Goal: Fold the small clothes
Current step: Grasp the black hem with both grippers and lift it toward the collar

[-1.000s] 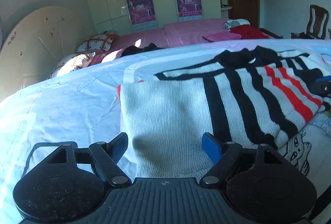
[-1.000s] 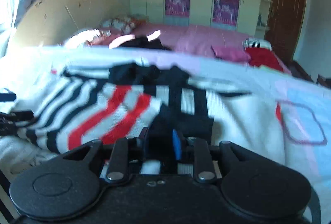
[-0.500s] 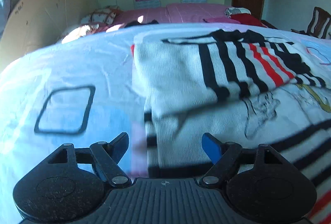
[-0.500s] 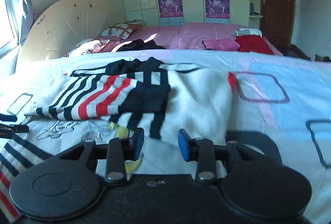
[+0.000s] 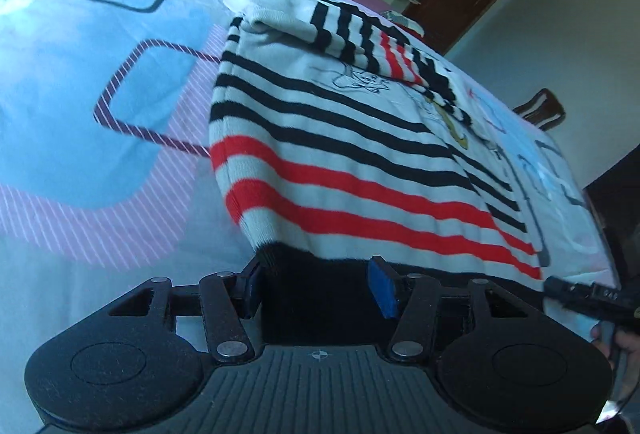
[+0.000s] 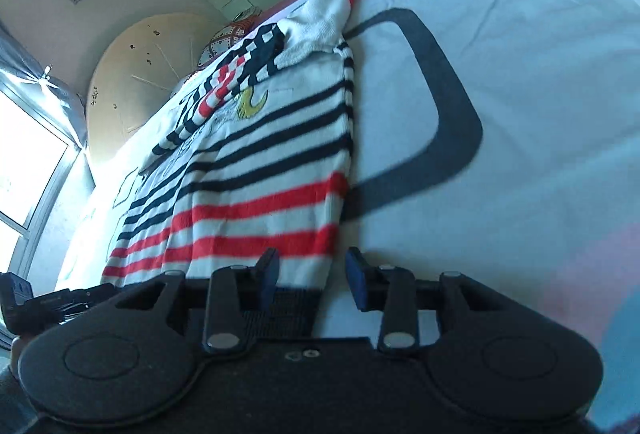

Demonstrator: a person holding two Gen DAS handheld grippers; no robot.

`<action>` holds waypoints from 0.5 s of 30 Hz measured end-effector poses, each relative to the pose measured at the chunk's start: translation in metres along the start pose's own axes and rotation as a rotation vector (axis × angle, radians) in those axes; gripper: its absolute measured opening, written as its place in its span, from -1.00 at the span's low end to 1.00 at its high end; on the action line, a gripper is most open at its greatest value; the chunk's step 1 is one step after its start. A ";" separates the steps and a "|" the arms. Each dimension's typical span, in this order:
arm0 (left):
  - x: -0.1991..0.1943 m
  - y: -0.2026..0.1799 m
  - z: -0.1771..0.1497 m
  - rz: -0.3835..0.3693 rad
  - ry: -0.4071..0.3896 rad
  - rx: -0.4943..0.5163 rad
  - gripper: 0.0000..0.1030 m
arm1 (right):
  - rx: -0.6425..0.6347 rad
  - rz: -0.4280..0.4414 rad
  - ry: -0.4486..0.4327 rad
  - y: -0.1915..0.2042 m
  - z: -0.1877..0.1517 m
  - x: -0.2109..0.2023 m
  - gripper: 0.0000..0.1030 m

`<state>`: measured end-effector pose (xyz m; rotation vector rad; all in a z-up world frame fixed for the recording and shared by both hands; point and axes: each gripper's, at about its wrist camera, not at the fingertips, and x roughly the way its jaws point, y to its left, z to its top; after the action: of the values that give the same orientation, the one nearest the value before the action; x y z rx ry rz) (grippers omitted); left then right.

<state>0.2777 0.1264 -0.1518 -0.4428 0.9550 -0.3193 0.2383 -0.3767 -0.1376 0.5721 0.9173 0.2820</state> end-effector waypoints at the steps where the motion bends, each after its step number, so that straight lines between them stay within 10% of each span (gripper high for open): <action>1: -0.003 0.000 -0.007 -0.033 -0.004 -0.019 0.04 | 0.036 0.011 0.003 -0.001 -0.012 -0.006 -0.29; 4: -0.008 0.008 -0.022 -0.110 0.009 -0.076 -0.39 | 0.116 0.065 0.008 0.003 -0.041 -0.017 -0.30; 10: -0.004 0.028 -0.036 -0.194 -0.024 -0.199 -0.42 | 0.224 0.111 -0.045 0.010 -0.058 -0.010 -0.34; 15: 0.002 0.022 -0.028 -0.176 -0.019 -0.154 -0.46 | 0.237 0.107 -0.041 0.013 -0.050 0.008 -0.74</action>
<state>0.2566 0.1380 -0.1785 -0.6722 0.9278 -0.4020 0.2022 -0.3448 -0.1588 0.8445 0.8871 0.2583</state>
